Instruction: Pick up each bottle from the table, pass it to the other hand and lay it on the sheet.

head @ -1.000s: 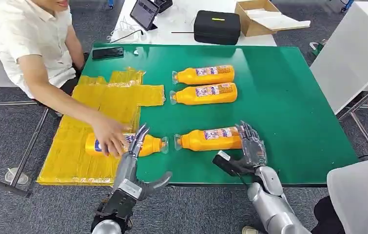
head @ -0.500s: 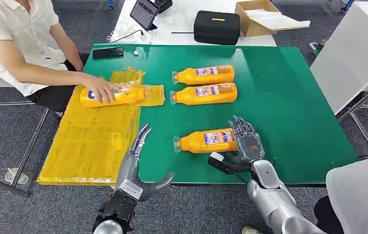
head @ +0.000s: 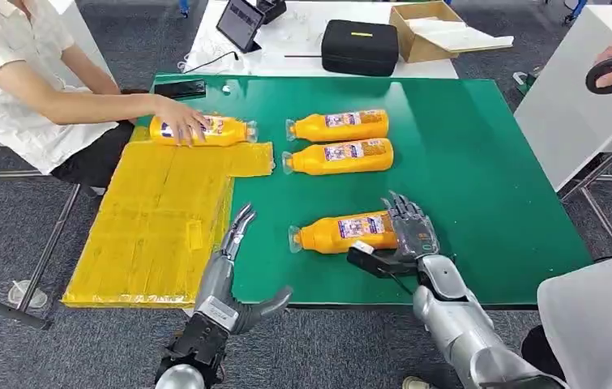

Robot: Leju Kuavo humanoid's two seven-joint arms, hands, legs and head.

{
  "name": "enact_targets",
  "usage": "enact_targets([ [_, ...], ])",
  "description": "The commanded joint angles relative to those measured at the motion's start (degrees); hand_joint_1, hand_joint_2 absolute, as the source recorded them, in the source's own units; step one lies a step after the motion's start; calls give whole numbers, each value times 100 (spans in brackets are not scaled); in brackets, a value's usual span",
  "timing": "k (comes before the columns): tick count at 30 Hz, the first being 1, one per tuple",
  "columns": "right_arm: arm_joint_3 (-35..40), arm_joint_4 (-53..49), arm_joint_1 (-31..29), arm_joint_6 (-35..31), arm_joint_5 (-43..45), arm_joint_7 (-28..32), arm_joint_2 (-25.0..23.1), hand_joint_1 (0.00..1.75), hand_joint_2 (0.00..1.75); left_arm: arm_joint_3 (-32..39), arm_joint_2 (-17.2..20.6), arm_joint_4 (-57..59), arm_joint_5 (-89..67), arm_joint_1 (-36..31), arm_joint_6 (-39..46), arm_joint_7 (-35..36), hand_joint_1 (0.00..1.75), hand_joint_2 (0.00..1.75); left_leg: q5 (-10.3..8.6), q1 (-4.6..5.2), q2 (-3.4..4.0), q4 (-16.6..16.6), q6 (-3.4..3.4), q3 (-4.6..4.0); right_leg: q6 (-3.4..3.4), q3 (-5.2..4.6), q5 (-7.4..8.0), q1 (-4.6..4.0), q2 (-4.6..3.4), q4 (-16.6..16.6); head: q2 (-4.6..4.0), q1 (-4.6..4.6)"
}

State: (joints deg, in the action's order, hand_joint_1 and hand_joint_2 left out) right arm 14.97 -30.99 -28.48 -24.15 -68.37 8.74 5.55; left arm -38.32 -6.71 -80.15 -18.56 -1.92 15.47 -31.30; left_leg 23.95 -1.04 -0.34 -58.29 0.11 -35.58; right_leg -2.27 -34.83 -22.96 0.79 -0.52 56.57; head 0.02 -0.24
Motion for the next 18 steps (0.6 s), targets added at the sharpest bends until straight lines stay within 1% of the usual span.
enact_targets([
  [1,-135,1233,-243,1136,216,-359,192,173,175,-214,54,443,119,-342,-37,3,0,175,-11,2,-17,9,6,8,6,16,7,-1,25,-10,-2,-2],
  [2,-309,1278,-232,1170,443,-131,210,171,175,-241,54,498,182,-393,-40,-75,0,175,-9,-2,-14,8,4,18,6,21,11,-4,22,-12,-2,0],
  [3,-223,1371,-239,1172,341,-123,272,171,175,-254,53,520,260,-422,-39,-135,0,175,-15,2,-20,7,7,11,7,12,15,-1,28,-10,-2,-2],
  [4,-293,1399,-233,1222,428,-17,292,175,175,-267,50,532,294,-440,-39,-165,0,175,-13,-1,-33,5,6,24,5,18,7,-4,35,-11,-2,0],
  [5,-265,1422,-224,1170,397,87,332,175,175,-288,46,555,347,-456,-40,-206,0,175,-18,0,-46,8,8,30,8,4,7,-4,50,-15,-2,0],
  [6,-282,1427,-222,1182,422,150,338,175,175,-296,44,561,361,-458,-43,-215,0,175,-11,-1,-46,7,10,39,1,-2,-11,-4,38,-18,-2,0],
  [8,-282,1427,-222,1182,422,150,338,175,175,-296,44,561,361,-458,-43,-215,0,175,-12,0,-52,14,13,47,-2,9,-6,-4,40,-26,-2,0],
  [9,-282,1427,-222,1182,422,150,338,175,175,-296,44,561,361,-458,-43,-215,0,175,-2,-4,-36,6,11,55,-11,11,-4,-6,21,-20,-2,0],
  [10,-282,1427,-222,1182,422,150,338,175,175,-296,44,561,361,-458,-43,-215,0,175,-7,-1,-45,12,14,55,-9,17,-4,-4,33,-24,-2,0],
  [11,-316,1387,-210,1150,467,247,320,175,175,-317,52,564,377,-453,-43,-237,0,175,-2,-2,-38,8,14,61,-11,23,-6,-4,24,-21,-2,0],
  [12,-289,1357,-194,1046,449,370,315,175,175,-323,57,561,387,-453,-43,-250,0,175,-7,-1,-45,15,15,59,-9,33,-3,-5,34,-28,-2,0],
  [14,-298,1322,-176,943,481,548,300,175,175,-312,57,555,397,-452,-47,-259,0,175,-6,-3,-43,16,15,65,-11,81,-3,-6,31,-29,-2,-2],
  [17,-407,1142,-53,635,727,1168,236,175,175,-266,38,496,385,-415,-32,-290,0,175,-7,-3,-43,16,16,64,-9,85,-3,-7,34,-31,-2,0],
  [18,-617,1017,61,609,1072,1593,156,175,175,-233,27,425,387,-343,-17,-305,0,175,-9,-2,-42,17,16,62,-7,84,-2,-7,35,-32,-2,0],
])
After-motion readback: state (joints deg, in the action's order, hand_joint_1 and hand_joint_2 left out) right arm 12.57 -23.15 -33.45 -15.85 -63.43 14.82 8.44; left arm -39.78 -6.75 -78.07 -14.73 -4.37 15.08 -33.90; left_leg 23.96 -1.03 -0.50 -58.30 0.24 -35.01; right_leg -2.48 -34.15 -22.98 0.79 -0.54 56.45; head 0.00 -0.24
